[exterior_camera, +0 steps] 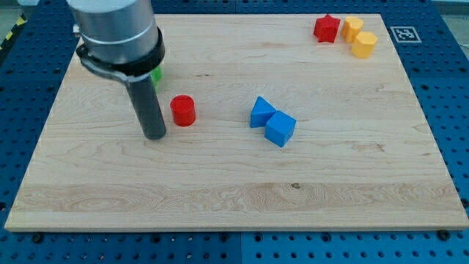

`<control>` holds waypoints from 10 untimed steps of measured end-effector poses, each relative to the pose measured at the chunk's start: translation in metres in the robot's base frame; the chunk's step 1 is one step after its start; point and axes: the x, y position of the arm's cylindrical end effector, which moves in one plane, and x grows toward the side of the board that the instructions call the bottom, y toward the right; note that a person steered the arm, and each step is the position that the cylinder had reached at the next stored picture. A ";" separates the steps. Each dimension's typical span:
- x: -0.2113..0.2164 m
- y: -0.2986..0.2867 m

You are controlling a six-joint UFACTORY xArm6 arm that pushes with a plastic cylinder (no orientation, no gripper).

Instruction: Move the red circle closer to the yellow hexagon

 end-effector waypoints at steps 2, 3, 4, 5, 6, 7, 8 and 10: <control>-0.029 0.057; -0.010 0.060; -0.009 0.063; -0.038 0.086; -0.067 0.099; -0.079 0.112; -0.097 0.149; -0.106 0.200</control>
